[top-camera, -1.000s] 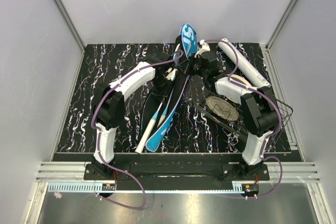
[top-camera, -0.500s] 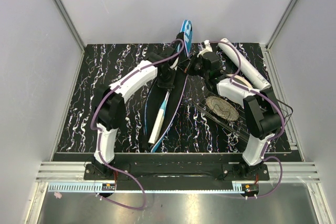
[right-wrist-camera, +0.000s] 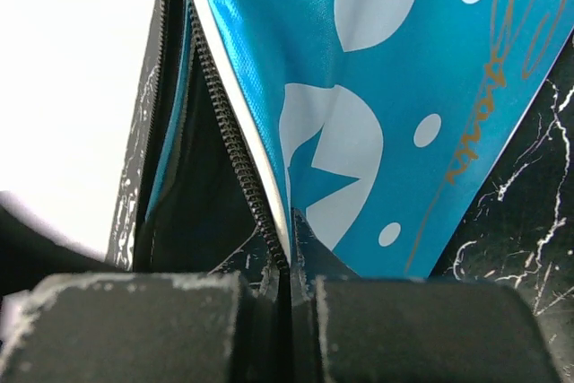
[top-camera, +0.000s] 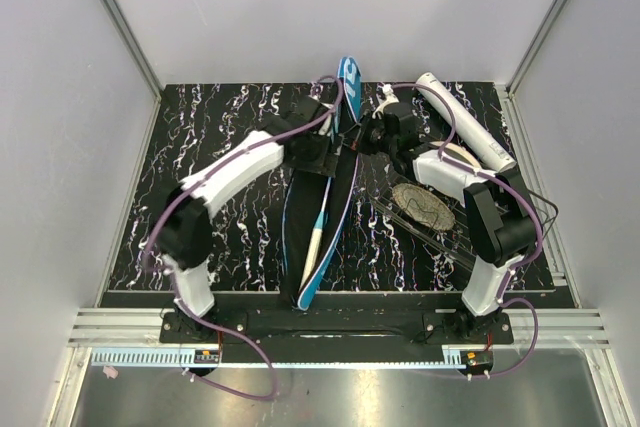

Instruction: Pack up the badminton gear

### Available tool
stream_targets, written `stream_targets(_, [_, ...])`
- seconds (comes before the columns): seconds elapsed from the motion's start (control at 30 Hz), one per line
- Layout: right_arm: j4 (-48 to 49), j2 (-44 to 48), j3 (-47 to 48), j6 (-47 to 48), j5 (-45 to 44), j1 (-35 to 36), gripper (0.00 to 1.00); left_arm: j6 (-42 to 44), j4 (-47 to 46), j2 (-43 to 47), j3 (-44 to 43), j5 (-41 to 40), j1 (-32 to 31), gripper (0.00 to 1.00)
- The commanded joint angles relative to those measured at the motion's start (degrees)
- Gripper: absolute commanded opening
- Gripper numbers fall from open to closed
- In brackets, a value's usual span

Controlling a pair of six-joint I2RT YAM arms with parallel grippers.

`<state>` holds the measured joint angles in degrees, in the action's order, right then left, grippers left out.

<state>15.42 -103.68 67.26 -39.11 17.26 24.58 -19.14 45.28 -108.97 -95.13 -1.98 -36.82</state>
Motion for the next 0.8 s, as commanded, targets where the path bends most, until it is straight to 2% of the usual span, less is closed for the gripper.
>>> stream_targets(0.0, [-3.3, 3.2, 4.1, 4.8, 1.5, 0.2, 0.0, 1.2, -4.7, 18.9, 3.5, 5.6, 0.0, 0.78])
stream_targets(0.13, [-2.9, 2.4, 4.6, 2.6, 2.5, 0.1, 0.0, 1.3, -7.3, 26.5, 13.6, 4.5, 2.9, 0.79])
stream_targets(0.17, [-2.7, 2.4, 4.5, 0.8, 2.6, 0.0, 0.0, 0.9, -8.4, 27.2, 15.5, 4.7, 3.7, 0.81])
stream_targets(0.2, [-2.4, 2.4, 4.5, -0.2, 2.7, 0.0, 0.0, 0.3, -9.6, 27.8, 17.2, 5.1, 4.5, 0.88])
stream_targets(0.27, [-2.0, 2.3, 4.4, -2.7, 2.5, 0.0, 0.01, -0.8, -14.1, 27.5, 20.8, 8.6, 6.3, 0.93])
stream_targets(0.4, [-1.5, 2.3, 4.4, -4.6, 2.8, 0.0, 0.02, -0.1, -20.0, 25.0, 22.5, 7.8, 6.5, 0.93])
stream_targets(0.5, [-2.1, 2.6, 4.4, -6.1, 2.1, 0.1, 0.03, 1.0, -21.8, 21.3, 21.2, 13.2, 6.8, 0.94])
stream_targets(0.6, [-2.5, 2.5, 4.3, -9.2, -0.5, 0.0, 0.03, -0.6, -25.4, 19.5, 23.0, 24.8, 6.6, 0.98])
stream_targets(0.63, [-2.4, 2.5, 4.1, -10.4, -1.2, 0.0, 0.03, -1.4, -29.5, 19.8, 24.2, 29.1, 6.3, 0.99])
stream_targets(0.77, [-4.1, 1.6, 5.2, -17.1, -5.2, 0.1, 0.02, -1.3, -33.2, 21.9, 27.0, 31.0, 4.7, 0.99])
